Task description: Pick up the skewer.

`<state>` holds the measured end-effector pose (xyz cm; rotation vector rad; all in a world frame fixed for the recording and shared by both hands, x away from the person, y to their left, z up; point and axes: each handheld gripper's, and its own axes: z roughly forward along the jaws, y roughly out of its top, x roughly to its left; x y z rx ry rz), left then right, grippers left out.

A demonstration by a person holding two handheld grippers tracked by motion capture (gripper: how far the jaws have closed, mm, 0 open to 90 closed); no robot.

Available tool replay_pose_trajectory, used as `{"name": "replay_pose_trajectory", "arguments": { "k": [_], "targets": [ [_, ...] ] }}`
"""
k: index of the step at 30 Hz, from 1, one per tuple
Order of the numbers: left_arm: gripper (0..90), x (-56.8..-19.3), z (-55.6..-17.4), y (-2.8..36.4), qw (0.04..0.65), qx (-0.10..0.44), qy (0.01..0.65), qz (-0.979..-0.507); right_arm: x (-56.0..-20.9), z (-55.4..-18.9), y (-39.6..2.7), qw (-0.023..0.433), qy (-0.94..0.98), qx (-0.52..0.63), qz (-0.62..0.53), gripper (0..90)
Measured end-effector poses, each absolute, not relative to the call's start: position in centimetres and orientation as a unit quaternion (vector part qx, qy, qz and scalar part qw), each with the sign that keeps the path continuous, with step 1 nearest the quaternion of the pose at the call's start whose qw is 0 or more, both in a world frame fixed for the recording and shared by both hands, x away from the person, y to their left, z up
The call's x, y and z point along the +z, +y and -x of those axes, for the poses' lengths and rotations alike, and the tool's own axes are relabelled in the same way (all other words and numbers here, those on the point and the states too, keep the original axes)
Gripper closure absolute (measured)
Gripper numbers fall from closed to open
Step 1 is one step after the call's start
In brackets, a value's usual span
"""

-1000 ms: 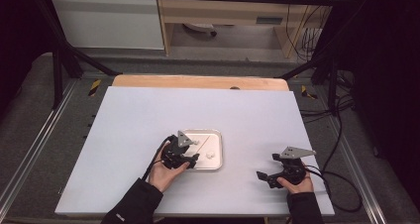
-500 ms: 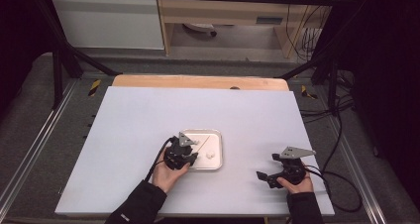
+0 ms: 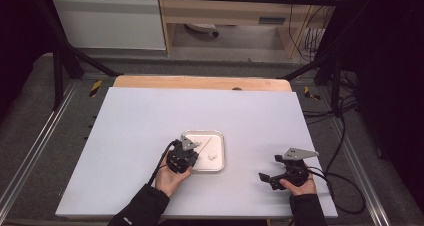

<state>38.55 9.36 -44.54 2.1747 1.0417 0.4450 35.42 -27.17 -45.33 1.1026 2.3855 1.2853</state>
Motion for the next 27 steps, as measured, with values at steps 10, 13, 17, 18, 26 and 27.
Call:
{"name": "replay_pose_trajectory", "arguments": {
  "k": [10, 13, 17, 18, 26, 27],
  "targets": [
    [87.9, -44.64, -38.35, 9.28, 0.339, 0.178, 0.405, -0.83, -45.37, -35.44, -27.14, 0.109, 0.811, 0.437, -0.375, 0.9],
    [88.4, -44.67, -38.33, 9.32, 0.342, 0.177, 0.405, -0.829, -45.37, -35.43, -27.15, 0.109, 0.811, 0.437, -0.374, 0.9],
    [88.6, -44.73, -38.32, 9.52, 0.349, 0.17, 0.403, -0.829, -45.37, -35.43, -27.14, 0.109, 0.811, 0.436, -0.374, 0.9],
    [88.6, -44.74, -38.34, 9.56, 0.352, 0.166, 0.403, -0.828, -45.37, -35.43, -27.14, 0.109, 0.811, 0.436, -0.374, 0.9],
    [88.7, -44.2, -38.28, 10.11, 0.373, 0.165, 0.402, -0.82, -45.34, -35.42, -27.16, 0.109, 0.811, 0.437, -0.373, 0.9],
    [88.7, -44.12, -38.27, 10.22, 0.375, 0.163, 0.401, -0.82, -45.34, -35.42, -27.17, 0.111, 0.811, 0.437, -0.373, 1.0]
  ]
}}
